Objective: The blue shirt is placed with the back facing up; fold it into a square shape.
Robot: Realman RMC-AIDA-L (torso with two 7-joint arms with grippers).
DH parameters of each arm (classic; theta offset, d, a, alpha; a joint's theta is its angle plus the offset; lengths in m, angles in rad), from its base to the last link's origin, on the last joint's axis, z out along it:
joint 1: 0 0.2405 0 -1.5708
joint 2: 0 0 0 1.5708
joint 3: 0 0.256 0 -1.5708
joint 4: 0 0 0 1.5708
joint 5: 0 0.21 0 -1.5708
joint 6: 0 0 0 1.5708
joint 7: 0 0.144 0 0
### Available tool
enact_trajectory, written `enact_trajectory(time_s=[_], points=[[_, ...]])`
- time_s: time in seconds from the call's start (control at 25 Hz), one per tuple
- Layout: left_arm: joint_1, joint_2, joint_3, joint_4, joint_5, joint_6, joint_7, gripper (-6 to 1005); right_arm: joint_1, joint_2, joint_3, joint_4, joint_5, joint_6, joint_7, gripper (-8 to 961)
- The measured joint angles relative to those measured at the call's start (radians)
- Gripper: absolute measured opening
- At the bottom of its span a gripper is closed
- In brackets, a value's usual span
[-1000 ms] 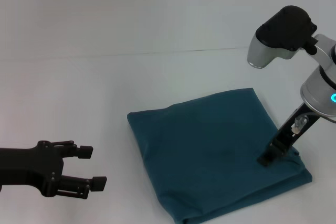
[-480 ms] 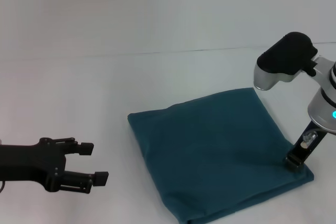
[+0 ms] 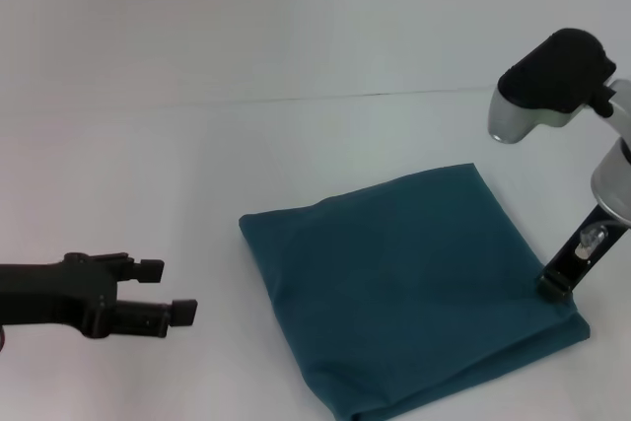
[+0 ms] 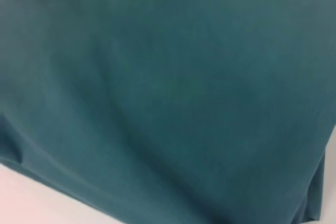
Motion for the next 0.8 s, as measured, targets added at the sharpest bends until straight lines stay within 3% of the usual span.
enact_trajectory(time_s=[0.24,0.52,0.8], points=[[-0.009,0.012,0.000,0.009,0.014,-0.013,-0.208,819,-0.007,-0.002,0.098,-0.061,0.045,-0.032,-0.079,36],[-0.074,0.030,0.024,-0.033,0.129,-0.005,-0.565,815,-0.010,-0.017,0.271,-0.073,0.100,-0.063,-0.207,100],[-0.137,0.038,0.044,-0.109,0.154,-0.005,-0.683,812,-0.027,-0.022,0.292,-0.071,0.083,-0.081,-0.266,224]])
